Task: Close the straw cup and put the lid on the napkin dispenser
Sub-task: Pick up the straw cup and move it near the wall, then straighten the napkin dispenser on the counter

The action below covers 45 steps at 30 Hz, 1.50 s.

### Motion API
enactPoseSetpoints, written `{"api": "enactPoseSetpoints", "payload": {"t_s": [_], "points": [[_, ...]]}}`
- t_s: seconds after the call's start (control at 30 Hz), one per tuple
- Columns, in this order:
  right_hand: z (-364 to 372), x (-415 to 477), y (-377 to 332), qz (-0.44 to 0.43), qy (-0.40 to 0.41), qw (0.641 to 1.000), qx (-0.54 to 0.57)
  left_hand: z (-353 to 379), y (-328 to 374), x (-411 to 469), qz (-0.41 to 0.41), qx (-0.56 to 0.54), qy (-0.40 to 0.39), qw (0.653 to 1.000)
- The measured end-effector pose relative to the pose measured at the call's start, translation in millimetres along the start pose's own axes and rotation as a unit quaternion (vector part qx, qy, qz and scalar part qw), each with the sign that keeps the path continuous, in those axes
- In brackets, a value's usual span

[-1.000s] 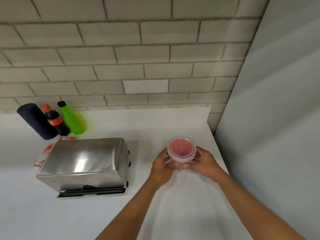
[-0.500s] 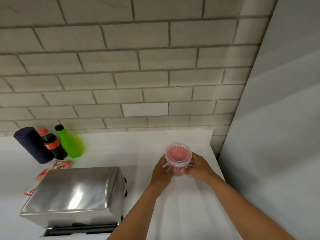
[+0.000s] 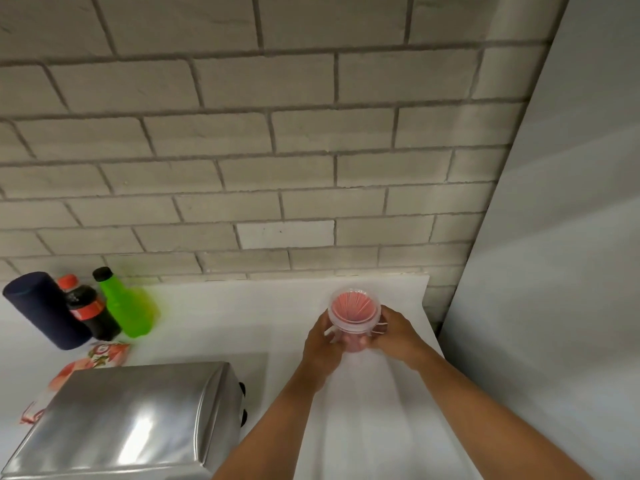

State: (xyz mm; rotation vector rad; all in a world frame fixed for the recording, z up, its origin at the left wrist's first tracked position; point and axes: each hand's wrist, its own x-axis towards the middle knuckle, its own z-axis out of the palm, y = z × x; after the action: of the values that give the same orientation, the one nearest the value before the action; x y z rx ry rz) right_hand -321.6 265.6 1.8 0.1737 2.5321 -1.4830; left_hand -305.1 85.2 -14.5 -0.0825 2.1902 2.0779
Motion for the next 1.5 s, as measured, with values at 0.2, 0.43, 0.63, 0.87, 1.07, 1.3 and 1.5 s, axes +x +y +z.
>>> {"api": "enactPoseSetpoints", "payload": {"t_s": [0.2,0.43,0.63,0.87,1.07,1.3,1.5], "points": [[1,6,-1,0.008,0.0,1.0,-0.001,-1,1,7,0.0,0.014,0.003,1.0],[-4,6,4,0.031,-0.011,0.999,-0.011,-7,-2,4,-0.06,0.024,-0.004,0.998],[-14,-19,12,0.045,0.003,0.998,-0.034,-32,14,-33,-0.105,0.029,0.013,0.994],[-18,-75,-1,0.04,0.003,0.999,-0.036,-85,67,-105,-0.034,0.034,-0.008,0.999],[0,-128,-45,-0.025,-0.019,0.999,-0.01,-139,118,-168,0.043,0.041,-0.025,0.998],[64,-189,-95,-0.086,-0.057,0.994,0.019,-249,126,-233,0.092,0.122,0.016,0.988],[137,-225,-124,-0.099,-0.055,0.993,0.03,-341,96,-264,0.093,0.261,0.024,0.961]]}}
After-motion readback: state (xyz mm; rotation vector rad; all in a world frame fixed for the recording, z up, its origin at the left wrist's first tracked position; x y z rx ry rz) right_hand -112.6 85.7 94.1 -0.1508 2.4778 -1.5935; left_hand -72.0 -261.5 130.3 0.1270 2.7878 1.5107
